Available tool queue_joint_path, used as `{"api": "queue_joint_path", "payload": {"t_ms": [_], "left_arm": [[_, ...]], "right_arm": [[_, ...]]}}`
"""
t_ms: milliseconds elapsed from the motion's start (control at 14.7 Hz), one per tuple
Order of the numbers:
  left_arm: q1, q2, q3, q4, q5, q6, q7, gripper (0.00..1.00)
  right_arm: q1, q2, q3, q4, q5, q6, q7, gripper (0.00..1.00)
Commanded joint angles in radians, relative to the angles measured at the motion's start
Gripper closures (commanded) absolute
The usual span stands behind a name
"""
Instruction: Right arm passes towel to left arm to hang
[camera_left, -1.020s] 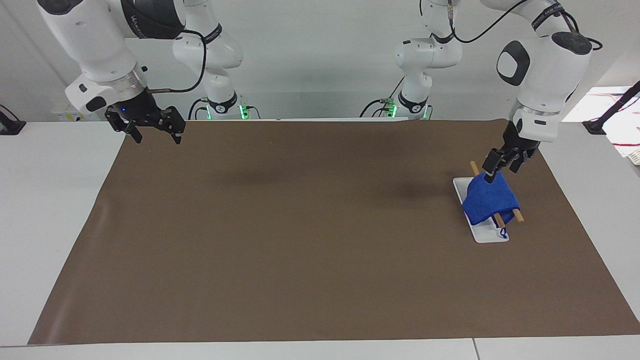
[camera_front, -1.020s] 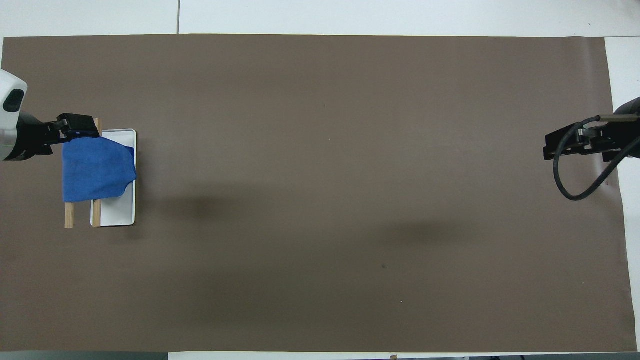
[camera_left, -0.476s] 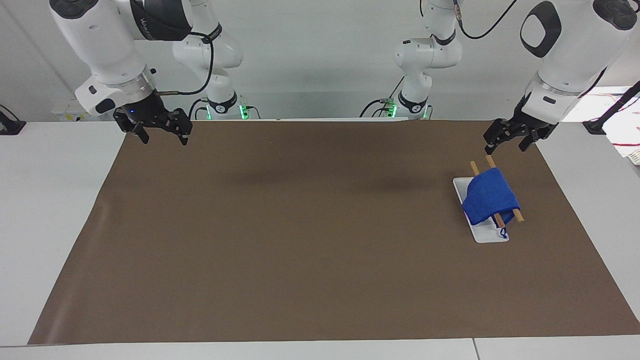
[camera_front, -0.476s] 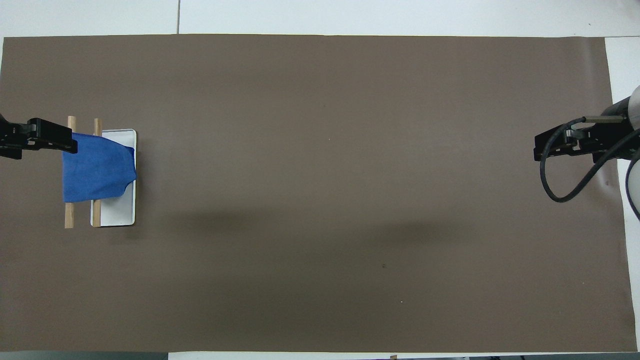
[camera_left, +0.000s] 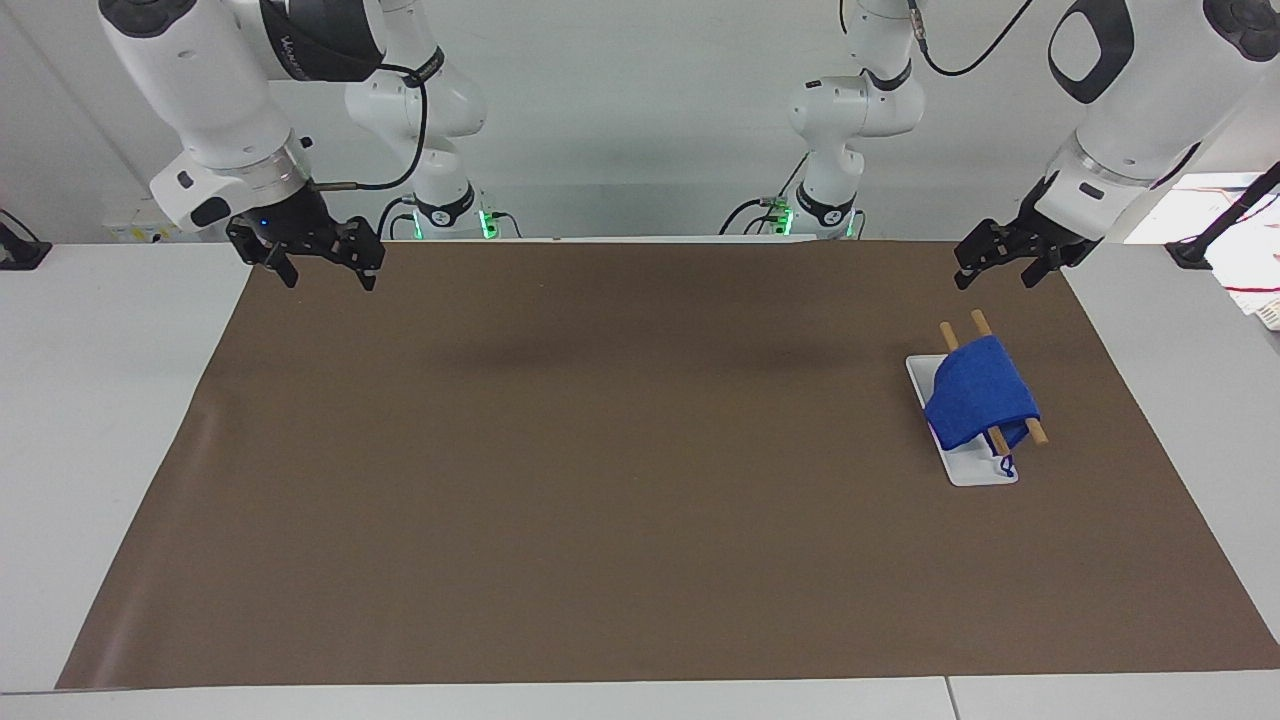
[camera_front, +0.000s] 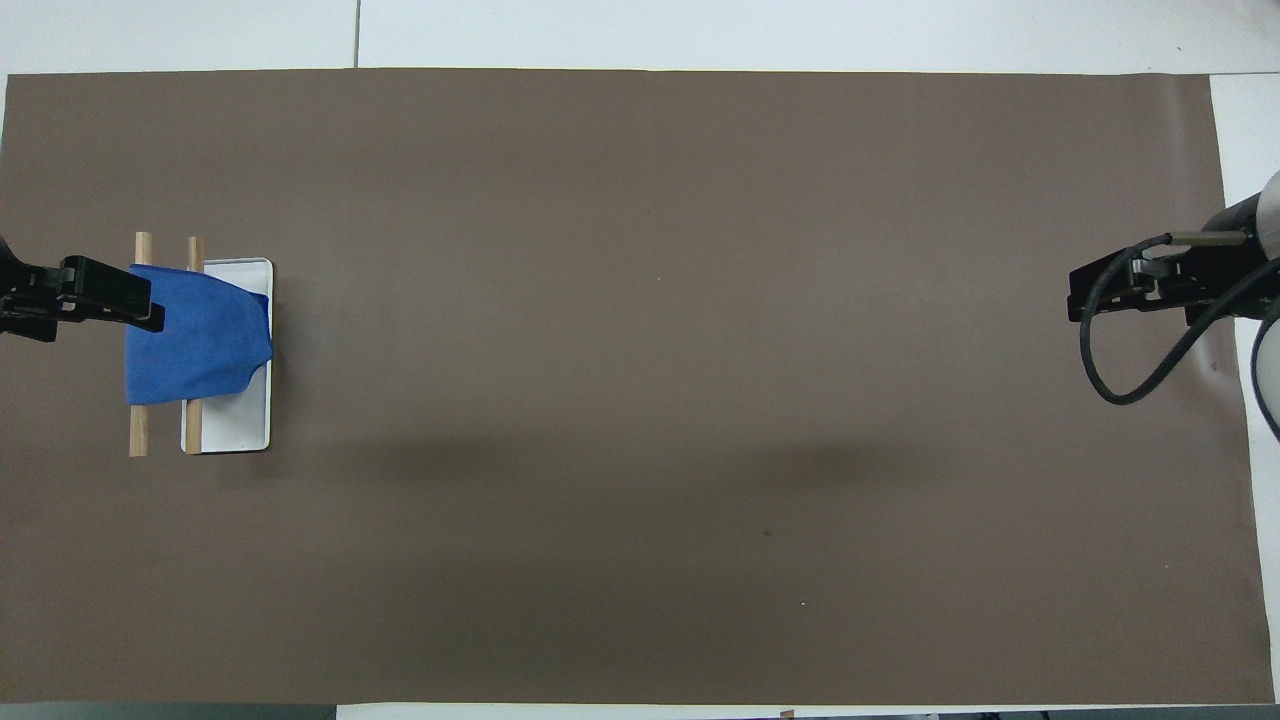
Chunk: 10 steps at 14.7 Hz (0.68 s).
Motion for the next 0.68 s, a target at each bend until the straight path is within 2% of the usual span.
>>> {"api": "queue_joint_path", "payload": {"t_ms": [0, 612], "left_arm": [[0.01, -0.053, 0.011, -0.064, 0.007, 0.001, 0.024, 0.0], [0.013, -0.045, 0.009, -0.061, 0.068, 0.115, 0.044, 0.0]], "right_arm": [[-0.008, -0.015, 0.007, -0.02, 0.001, 0.021, 0.012, 0.0], [-0.008, -0.014, 0.007, -0.022, 0.001, 0.034, 0.012, 0.0]]}}
